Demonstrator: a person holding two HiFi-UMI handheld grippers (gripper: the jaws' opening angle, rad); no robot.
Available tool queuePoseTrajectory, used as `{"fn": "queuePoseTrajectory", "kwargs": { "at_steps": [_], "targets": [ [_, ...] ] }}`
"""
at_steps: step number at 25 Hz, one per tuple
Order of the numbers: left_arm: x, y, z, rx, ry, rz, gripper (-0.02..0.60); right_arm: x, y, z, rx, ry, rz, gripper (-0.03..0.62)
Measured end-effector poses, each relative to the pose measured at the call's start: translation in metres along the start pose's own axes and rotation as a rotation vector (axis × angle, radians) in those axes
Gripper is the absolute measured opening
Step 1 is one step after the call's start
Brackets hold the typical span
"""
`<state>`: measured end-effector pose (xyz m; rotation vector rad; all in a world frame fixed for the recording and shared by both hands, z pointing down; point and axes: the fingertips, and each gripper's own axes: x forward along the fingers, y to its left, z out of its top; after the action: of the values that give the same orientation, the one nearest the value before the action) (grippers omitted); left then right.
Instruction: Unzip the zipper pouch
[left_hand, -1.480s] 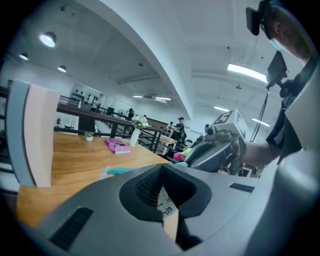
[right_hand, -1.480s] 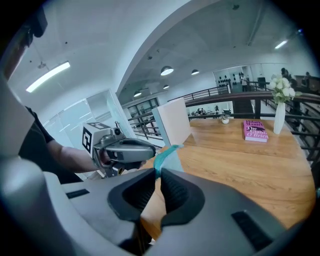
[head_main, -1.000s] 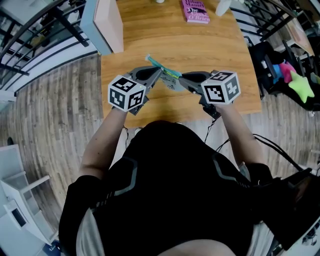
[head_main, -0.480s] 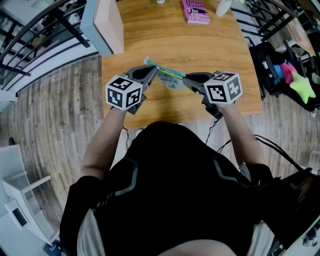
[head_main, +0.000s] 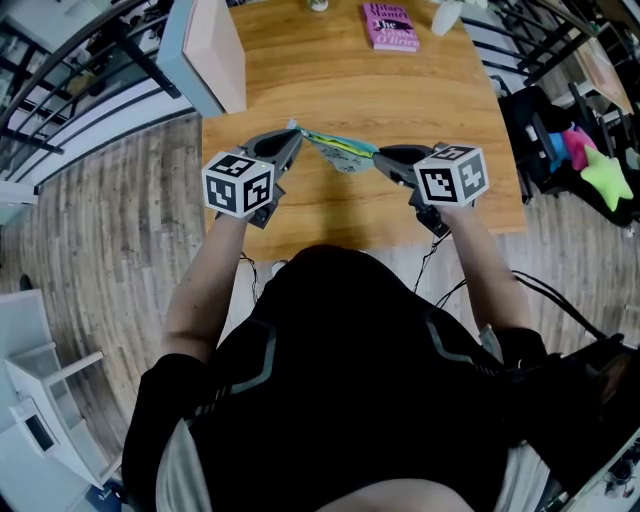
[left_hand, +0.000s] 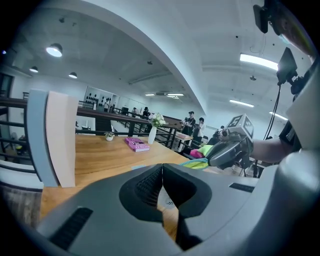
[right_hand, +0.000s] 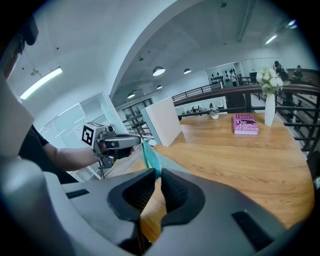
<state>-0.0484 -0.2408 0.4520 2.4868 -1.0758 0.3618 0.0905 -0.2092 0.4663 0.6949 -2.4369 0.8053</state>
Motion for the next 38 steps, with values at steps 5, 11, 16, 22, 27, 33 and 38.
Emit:
{"fn": "queuePoseTrajectory", "kwargs": {
  "at_steps": [5, 11, 16, 22, 27, 33, 38],
  "targets": [
    [0.000, 0.014, -0.001, -0.012, 0.009, 0.045, 0.029, 0.000, -0.014, 0.001, 0.009, 0.000, -0.006, 0.048],
    [0.001, 0.020, -0.010, -0.035, 0.030, 0.073, 0.029, 0.007, -0.025, -0.002, 0.021, 0.003, -0.007, 0.048],
    [0.018, 0.015, -0.011, -0.040, 0.050, 0.039, 0.029, 0.008, -0.052, -0.001, 0.022, 0.024, -0.020, 0.049],
    [0.053, 0.022, -0.013, -0.028, 0.080, 0.082, 0.029, 0.016, -0.091, 0.002, 0.011, 0.056, -0.041, 0.049],
    [0.086, 0.031, -0.003, 0.034, 0.097, 0.105, 0.029, 0.027, -0.135, 0.017, -0.023, 0.061, -0.076, 0.049],
    [0.115, 0.052, 0.006, 0.010, 0.075, 0.171, 0.029, 0.045, -0.168, 0.037, -0.090, 0.000, -0.044, 0.051],
    [0.131, 0.057, -0.025, -0.046, 0.126, 0.198, 0.029, 0.058, -0.185, 0.022, -0.151, 0.001, -0.021, 0.051]
  ]
}}
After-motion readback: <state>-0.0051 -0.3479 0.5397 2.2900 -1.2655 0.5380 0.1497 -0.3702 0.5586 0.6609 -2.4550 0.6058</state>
